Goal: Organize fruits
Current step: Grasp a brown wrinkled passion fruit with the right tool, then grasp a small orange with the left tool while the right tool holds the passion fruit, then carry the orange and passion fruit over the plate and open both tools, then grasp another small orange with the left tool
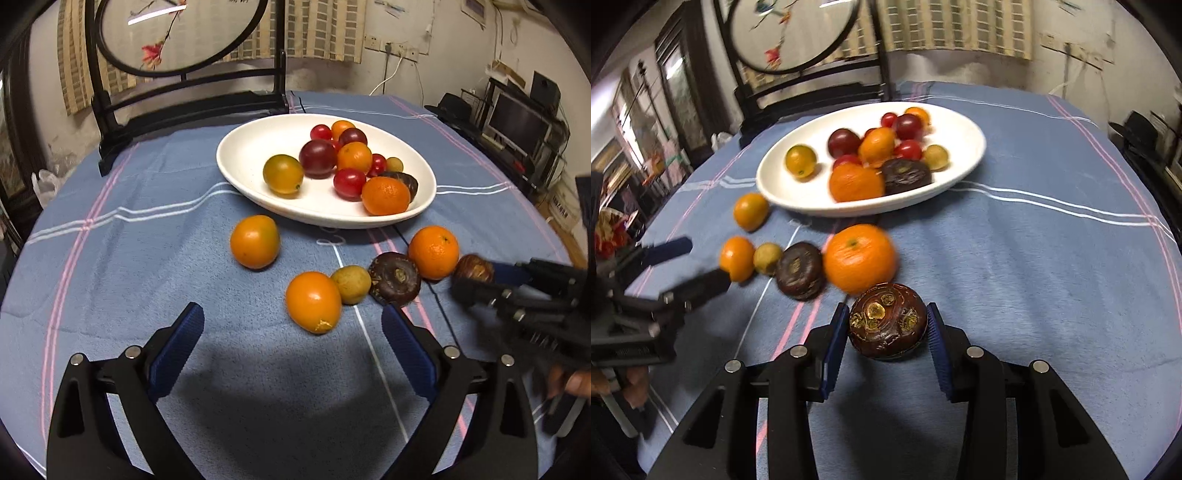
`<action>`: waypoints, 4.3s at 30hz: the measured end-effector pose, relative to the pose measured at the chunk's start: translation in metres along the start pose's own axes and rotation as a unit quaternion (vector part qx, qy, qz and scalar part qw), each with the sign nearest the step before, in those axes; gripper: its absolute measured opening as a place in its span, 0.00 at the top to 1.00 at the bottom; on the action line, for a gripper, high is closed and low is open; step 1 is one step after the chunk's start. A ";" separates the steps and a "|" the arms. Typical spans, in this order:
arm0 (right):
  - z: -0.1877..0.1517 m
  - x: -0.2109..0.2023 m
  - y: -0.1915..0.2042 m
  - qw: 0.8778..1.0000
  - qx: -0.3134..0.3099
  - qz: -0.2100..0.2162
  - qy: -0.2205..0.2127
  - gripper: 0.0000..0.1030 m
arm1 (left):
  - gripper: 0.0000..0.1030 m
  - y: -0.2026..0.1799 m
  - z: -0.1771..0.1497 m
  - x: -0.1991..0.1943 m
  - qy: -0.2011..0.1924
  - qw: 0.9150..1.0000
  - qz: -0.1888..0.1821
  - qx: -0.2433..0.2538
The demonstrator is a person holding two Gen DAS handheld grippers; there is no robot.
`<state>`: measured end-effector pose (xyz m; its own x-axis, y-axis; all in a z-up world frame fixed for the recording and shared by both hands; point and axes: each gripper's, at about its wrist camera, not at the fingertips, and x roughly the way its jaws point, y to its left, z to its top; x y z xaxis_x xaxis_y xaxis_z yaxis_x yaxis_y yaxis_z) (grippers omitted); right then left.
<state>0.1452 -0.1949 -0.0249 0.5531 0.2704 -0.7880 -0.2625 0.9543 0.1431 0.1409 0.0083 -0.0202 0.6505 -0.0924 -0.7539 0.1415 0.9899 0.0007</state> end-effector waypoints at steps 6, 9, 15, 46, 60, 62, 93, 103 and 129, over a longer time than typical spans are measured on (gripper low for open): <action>0.001 -0.007 -0.001 1.000 0.002 0.004 -0.015 0.58 | 0.08 -0.004 -0.002 0.005 0.004 1.000 0.012 0.019; 0.002 -0.008 -0.002 1.000 0.005 0.002 -0.023 0.58 | 0.13 -0.004 -0.003 0.007 0.003 1.000 0.014 0.021; 0.002 -0.010 -0.006 1.000 0.014 0.004 -0.025 0.58 | 0.30 -0.008 -0.006 0.019 0.021 0.999 0.002 0.030; 0.016 -0.033 0.007 0.997 0.003 0.023 -0.079 0.58 | 0.67 0.006 0.030 -0.025 -0.034 0.998 -0.049 -0.021; 0.087 -0.016 0.040 0.994 -0.022 0.058 -0.092 0.58 | 0.67 0.028 0.107 0.019 -0.032 0.998 0.024 -0.057; 0.091 -0.005 0.044 0.994 -0.023 0.062 -0.084 0.58 | 0.67 0.032 0.109 0.031 -0.020 0.997 0.023 -0.067; 0.032 -0.013 0.034 0.994 -0.007 0.093 -0.065 0.35 | 0.23 0.017 0.045 0.003 -0.029 0.997 0.032 -0.068; 0.023 -0.017 0.029 0.994 0.004 0.081 -0.067 0.28 | 0.19 0.026 0.025 0.000 -0.025 0.995 0.046 -0.080; 0.021 -0.022 0.027 0.995 0.012 0.074 -0.071 0.24 | 0.19 0.029 0.020 0.039 0.015 0.995 0.065 -0.076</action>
<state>0.1423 -0.1728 0.0085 0.6159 0.4222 -0.6651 -0.3317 0.9048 0.2672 0.1853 0.0315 -0.0367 0.6331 0.0386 -0.7731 -0.0579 0.9983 0.0024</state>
